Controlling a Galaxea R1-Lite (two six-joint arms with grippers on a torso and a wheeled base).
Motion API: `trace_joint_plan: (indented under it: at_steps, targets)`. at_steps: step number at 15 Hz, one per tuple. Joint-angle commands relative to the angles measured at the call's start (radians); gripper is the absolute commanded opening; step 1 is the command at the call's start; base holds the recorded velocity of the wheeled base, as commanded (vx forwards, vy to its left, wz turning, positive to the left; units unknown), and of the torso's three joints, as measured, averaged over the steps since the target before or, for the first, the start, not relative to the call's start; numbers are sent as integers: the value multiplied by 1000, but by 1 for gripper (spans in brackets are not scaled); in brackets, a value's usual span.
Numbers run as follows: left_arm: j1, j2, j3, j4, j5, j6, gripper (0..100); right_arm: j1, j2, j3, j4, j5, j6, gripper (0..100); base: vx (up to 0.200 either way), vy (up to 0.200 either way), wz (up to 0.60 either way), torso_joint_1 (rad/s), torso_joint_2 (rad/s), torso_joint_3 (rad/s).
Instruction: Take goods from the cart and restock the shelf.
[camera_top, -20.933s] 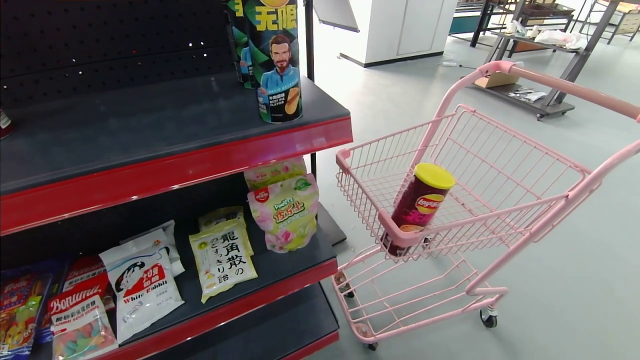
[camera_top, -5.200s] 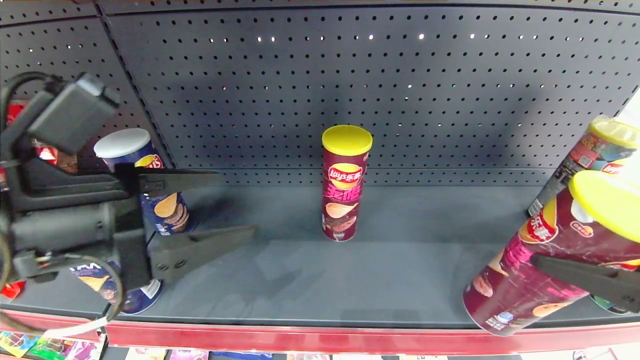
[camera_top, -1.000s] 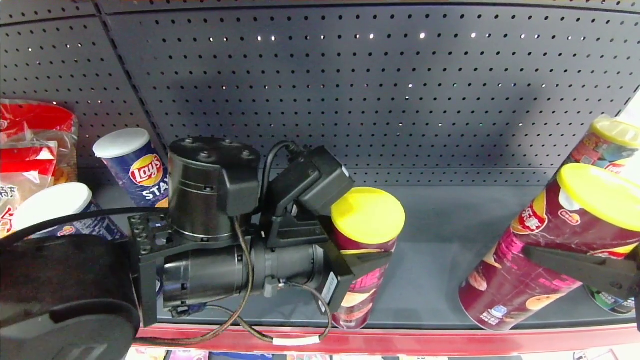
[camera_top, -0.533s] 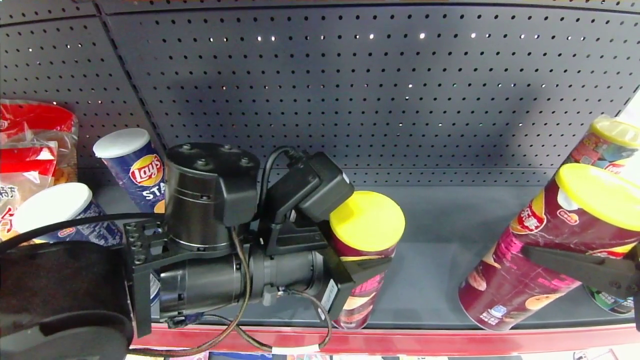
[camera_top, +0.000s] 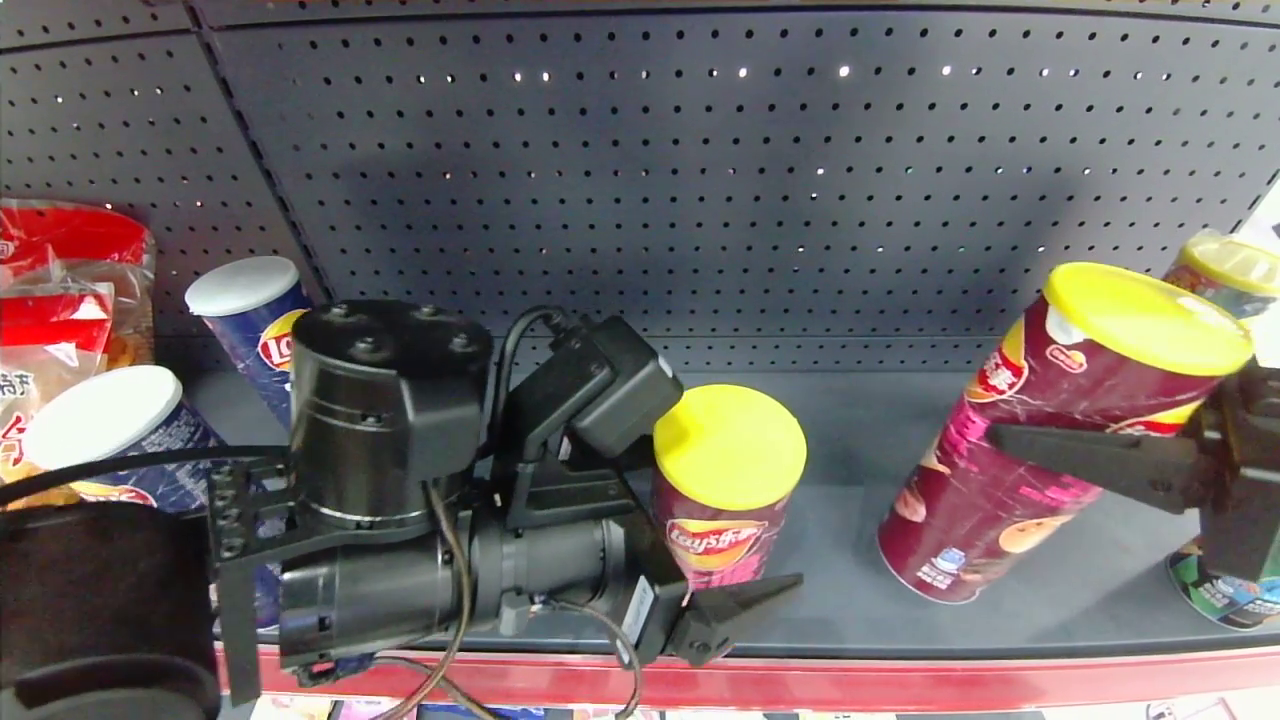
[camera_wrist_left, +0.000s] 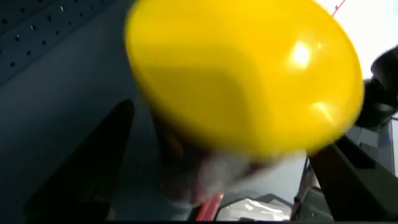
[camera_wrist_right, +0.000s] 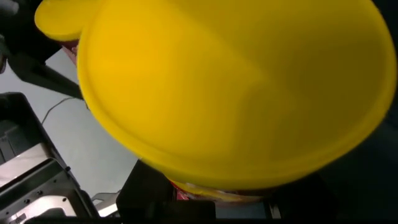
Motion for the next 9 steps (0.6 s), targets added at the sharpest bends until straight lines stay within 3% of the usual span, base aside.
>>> trace_joint_plan:
  at_steps: [1,5,7,9]
  targets:
    - [3,-94,97,-2,-1,-1,100,47,142,-84,-2,1,-2,0,0,0,0,0,0,0]
    - [35,-251,275,1,13,-4,100,96,289,-220,-2,7,-2,0,0,0,0,0,0,0]
    - [86,-393,419,4,14,-15,100,128,372,-288,-2,2,-4,0,0,0,0,0,0,0]
    - [103,-436,448,4,19,-15,100,134,413,-299,-4,2,-18,0,0,0,0,0,0,0]
